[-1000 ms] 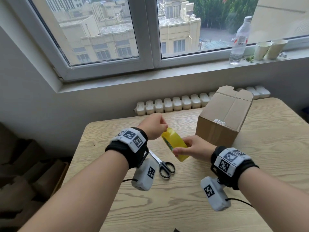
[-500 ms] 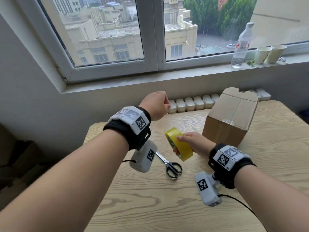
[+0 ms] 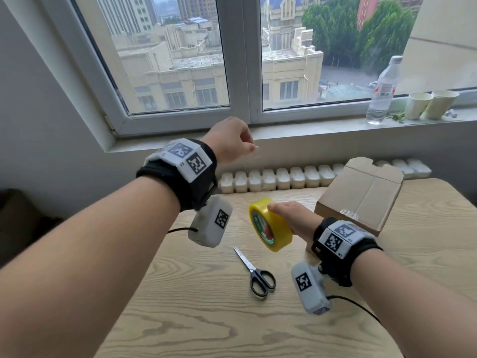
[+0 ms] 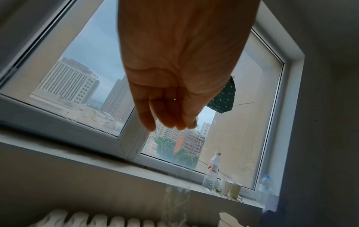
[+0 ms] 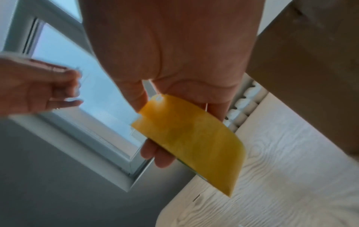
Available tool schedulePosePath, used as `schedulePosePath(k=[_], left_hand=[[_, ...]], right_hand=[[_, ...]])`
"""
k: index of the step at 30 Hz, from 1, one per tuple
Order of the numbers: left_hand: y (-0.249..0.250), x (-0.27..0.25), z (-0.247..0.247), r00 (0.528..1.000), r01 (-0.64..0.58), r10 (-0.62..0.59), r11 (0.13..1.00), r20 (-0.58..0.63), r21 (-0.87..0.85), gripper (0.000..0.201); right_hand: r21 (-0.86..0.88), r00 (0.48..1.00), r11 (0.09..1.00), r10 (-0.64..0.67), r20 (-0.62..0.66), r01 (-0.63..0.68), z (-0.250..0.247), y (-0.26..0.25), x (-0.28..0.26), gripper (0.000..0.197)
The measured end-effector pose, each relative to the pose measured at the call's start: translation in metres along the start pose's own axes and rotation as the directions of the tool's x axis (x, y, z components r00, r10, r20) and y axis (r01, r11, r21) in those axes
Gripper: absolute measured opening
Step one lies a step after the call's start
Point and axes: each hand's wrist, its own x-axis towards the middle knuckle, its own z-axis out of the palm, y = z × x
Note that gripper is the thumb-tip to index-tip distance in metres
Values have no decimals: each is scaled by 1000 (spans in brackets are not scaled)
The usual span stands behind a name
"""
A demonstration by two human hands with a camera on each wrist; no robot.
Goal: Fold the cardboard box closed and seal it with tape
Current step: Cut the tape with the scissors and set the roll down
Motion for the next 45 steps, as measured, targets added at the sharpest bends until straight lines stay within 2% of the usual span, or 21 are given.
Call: schedulePosePath(k=[2,5,10,15,17,20,24,26,31,36,40,45], left_hand=[[6,1,5,1000,-3,3,1000,-4,6,12],[9,1,9,1000,6,-6,1000,-24,9,10],[4,1,1,999,31,-30,999,-24,17,11],[-14,0,1,999,48,-48,998,1,49,8],[-23,0,3,999,43,-44,998,17,38,7],[-37,1,10,996,19,-24,998,89,52,7],[-65,1,30,989,35,-44,997,138,67,6],[-82,-2,45,986,50,-63,995,157,82,6],[-113,-3,68,979,49,-59,997,194,55,6],[-136,4,74,977,60,-61,998,206,11,7],[-143,8,78,972,58,-52,998,231,-20,7],[-142,14,77,971,54,-43,998,234,-40,8]], right_hand=[[-96,1000,995,-13,-2,12,-3,-1,4,40],[-68,1000,998,9,-10,-10,-8,0,11,33],[-53,1000,999,0,-17,-1,1,7,26,46],[85,995,996,4,99,-12,20,12,41,38],[57,992,998,13,126,-20,27,18,52,41],[-16,995,999,32,99,-30,35,29,67,41],[4,996,996,84,29,-84,36,43,82,29],[-69,995,992,104,7,-104,39,54,87,21],[-456,986,876,162,-21,-154,59,89,94,10],[-729,967,669,252,40,-144,75,110,95,6],[-845,944,523,321,80,-106,84,123,97,17],[-843,944,522,325,58,-127,85,125,107,24]])
